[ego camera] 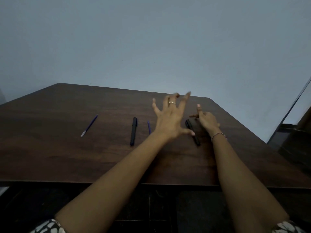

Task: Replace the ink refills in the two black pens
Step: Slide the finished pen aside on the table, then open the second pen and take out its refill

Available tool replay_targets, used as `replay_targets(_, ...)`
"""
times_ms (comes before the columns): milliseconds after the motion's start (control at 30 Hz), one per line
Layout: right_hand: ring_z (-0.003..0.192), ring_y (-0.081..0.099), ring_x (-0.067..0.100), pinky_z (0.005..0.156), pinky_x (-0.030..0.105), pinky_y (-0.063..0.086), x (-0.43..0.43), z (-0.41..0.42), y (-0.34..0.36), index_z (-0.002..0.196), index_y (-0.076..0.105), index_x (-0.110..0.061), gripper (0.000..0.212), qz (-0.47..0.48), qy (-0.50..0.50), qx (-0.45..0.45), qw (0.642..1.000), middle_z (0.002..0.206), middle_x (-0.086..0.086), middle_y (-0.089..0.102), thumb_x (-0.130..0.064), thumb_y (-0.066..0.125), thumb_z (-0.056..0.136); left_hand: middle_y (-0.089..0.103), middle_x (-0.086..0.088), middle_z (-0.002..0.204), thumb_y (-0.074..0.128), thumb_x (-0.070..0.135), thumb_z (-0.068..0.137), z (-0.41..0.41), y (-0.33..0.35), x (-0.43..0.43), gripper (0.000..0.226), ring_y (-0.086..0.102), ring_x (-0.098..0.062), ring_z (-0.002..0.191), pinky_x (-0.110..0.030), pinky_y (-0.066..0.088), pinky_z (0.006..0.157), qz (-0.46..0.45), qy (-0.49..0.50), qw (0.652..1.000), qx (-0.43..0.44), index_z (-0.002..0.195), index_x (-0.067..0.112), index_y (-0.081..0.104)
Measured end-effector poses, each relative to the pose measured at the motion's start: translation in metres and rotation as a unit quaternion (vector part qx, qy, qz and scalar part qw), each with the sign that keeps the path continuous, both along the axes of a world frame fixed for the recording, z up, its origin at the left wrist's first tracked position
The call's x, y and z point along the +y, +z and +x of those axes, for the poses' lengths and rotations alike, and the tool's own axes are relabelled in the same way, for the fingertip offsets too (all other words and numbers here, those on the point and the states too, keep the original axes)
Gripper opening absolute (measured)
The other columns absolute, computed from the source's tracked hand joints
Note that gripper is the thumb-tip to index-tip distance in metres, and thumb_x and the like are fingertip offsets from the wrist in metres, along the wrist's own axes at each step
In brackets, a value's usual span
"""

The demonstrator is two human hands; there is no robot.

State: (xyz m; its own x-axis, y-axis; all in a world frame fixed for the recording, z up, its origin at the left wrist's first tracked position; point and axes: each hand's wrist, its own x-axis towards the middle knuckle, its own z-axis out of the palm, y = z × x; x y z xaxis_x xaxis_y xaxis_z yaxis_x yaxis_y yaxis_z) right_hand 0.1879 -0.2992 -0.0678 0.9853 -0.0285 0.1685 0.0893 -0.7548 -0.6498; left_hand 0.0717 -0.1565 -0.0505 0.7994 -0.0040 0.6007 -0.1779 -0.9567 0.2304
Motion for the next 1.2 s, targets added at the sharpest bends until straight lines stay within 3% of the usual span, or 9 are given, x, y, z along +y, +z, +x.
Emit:
replay_targets(233,0.126,0.043,0.034,0.106,0.055,0.02,-0.003,0.002,0.0,0.105,0.072,-0.025,0.067,0.045,-0.054,-0.074,0.995,0.125,0.012,0.06,-0.064,0.02,0.093,0.003,-0.006,0.155,0.066,0.077,0.049,-0.024,0.009,0.073,0.125,-0.003,-0.026,0.143,-0.066,-0.011,0.103,-0.074,0.045,0.994,0.066,0.146,0.04,-0.004)
replay_targets(400,0.117,0.041,0.026,0.098,0.047,0.024,0.003,-0.003,0.01,0.103,0.071,-0.019,0.052,0.007,-0.05,-0.277,0.96,0.11,0.008,0.06,-0.048,0.028,0.099,-0.003,-0.003,0.157,0.058,0.08,0.037,-0.05,0.01,0.13,0.127,-0.01,-0.027,0.144,-0.068,-0.012,0.103,-0.074,0.034,0.973,0.218,0.144,0.045,0.0)
replay_targets(533,0.111,0.045,0.022,0.093,0.038,0.024,0.039,-0.014,0.03,0.102,0.071,-0.023,0.04,-0.022,0.035,-0.372,0.927,0.107,0.0,0.063,-0.04,0.035,0.099,-0.009,0.001,0.157,0.061,0.078,0.034,-0.062,0.005,0.147,0.131,-0.018,-0.025,0.143,-0.068,-0.016,0.101,-0.067,0.024,0.963,0.26,0.143,0.048,-0.004)
replay_targets(667,0.099,0.058,0.014,0.084,0.025,0.039,0.091,-0.03,0.04,0.11,0.068,-0.017,0.035,0.114,0.233,-0.262,0.93,0.101,0.002,0.068,-0.035,0.04,0.099,-0.01,0.002,0.157,0.065,0.074,0.036,-0.064,-0.001,0.152,0.131,-0.022,-0.021,0.142,-0.066,-0.021,0.098,-0.09,-0.008,0.965,0.248,0.142,0.049,-0.007)
replay_targets(767,0.093,0.064,0.018,0.083,0.025,0.046,0.126,-0.041,0.033,0.116,0.06,-0.01,0.034,0.162,0.282,-0.117,0.938,0.097,0.006,0.067,-0.031,0.039,0.1,-0.015,0.003,0.157,0.066,0.075,0.032,-0.064,-0.005,0.151,0.136,-0.03,-0.018,0.139,-0.062,-0.028,0.094,-0.083,-0.023,0.959,0.268,0.141,0.05,-0.012)
replay_targets(867,0.092,0.068,0.026,0.079,0.024,0.048,0.152,-0.043,0.016,0.121,0.053,-0.006,0.03,0.157,0.318,-0.048,0.934,0.102,0.016,0.069,-0.024,0.039,0.101,-0.022,0.003,0.156,0.07,0.074,0.036,-0.063,-0.012,0.154,0.139,-0.037,-0.017,0.133,-0.057,-0.032,0.088,-0.061,-0.028,0.954,0.294,0.14,0.048,-0.018)
replay_targets(967,0.087,0.068,0.022,0.081,0.03,0.051,0.163,-0.04,0.007,0.125,0.048,-0.01,0.029,0.162,0.345,0.0,0.925,0.101,0.014,0.069,-0.024,0.039,0.101,-0.023,0.003,0.155,0.075,0.07,0.042,-0.063,-0.014,0.154,0.138,-0.039,-0.016,0.132,-0.06,-0.032,0.089,-0.055,-0.031,0.951,0.302,0.139,0.047,-0.02)
replay_targets(1100,0.087,0.066,0.016,0.071,0.017,0.047,0.165,-0.036,0.0,0.13,0.044,-0.013,0.032,0.17,0.364,0.019,0.916,0.098,0.009,0.068,-0.026,0.039,0.1,-0.022,0.001,0.156,0.077,0.066,0.047,-0.067,-0.01,0.152,0.136,-0.037,-0.018,0.134,-0.066,-0.03,0.094,-0.051,-0.021,0.949,0.312,0.141,0.044,-0.019)
replay_targets(1200,0.098,0.066,0.017,0.086,0.025,0.046,0.163,-0.035,-0.004,0.13,0.045,-0.017,0.033,0.149,0.365,-0.001,0.919,0.101,0.008,0.069,-0.029,0.04,0.1,-0.022,0.0,0.156,0.077,0.066,0.048,-0.069,-0.009,0.151,0.136,-0.037,-0.018,0.135,-0.068,-0.029,0.094,-0.044,-0.009,0.948,0.315,0.143,0.041,-0.019)
